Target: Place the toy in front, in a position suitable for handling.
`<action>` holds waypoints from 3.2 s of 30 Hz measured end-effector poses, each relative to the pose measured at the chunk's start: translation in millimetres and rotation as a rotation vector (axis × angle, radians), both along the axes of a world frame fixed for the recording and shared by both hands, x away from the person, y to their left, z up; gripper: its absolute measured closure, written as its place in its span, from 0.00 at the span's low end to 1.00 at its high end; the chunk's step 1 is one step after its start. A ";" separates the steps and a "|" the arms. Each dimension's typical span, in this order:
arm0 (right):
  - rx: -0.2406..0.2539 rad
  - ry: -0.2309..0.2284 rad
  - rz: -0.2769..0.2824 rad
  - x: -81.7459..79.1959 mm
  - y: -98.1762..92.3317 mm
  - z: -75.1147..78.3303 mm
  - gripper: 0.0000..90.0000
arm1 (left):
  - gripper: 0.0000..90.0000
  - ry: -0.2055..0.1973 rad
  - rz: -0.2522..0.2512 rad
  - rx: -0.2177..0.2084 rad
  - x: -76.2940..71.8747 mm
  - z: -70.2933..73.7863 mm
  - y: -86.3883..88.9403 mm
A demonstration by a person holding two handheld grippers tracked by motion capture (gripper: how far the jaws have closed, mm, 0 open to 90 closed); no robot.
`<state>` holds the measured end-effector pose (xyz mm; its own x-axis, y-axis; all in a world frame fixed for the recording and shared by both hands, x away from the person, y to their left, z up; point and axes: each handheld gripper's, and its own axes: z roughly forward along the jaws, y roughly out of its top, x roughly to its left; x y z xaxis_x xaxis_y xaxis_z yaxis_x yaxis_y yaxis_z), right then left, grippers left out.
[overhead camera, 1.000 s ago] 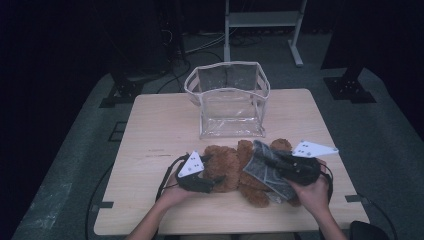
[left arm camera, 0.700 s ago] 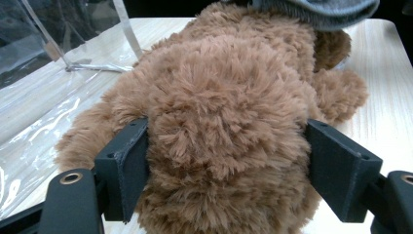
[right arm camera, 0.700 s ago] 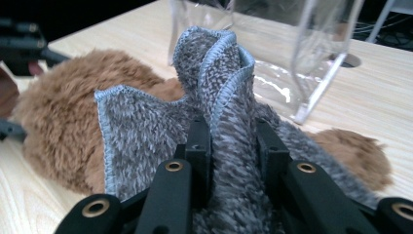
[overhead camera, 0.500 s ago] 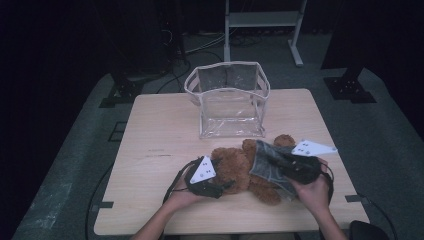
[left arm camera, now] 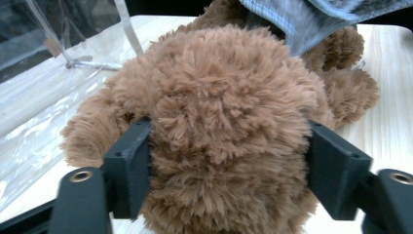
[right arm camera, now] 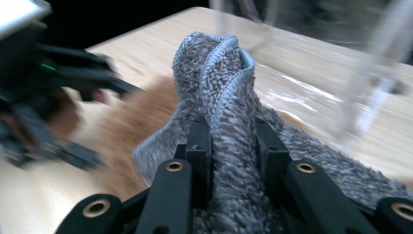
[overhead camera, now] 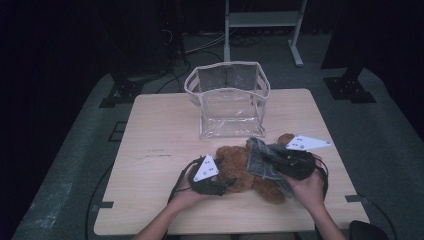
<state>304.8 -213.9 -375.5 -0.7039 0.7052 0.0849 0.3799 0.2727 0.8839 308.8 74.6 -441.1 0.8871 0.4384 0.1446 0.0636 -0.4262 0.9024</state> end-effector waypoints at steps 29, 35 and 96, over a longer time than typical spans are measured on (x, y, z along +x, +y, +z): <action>-0.204 0.060 0.037 49.5 46.3 0.9 0.81 | 0.19 -0.042 0.006 0.047 -4.3 -10.3 -8.1; -0.203 0.006 0.059 10.1 24.1 6.0 0.81 | 0.08 -0.048 0.031 0.031 -3.7 -14.5 -13.4; -0.123 -0.099 0.228 -19.8 42.1 -20.4 0.78 | 0.13 0.012 -0.015 0.033 -6.9 -2.2 13.3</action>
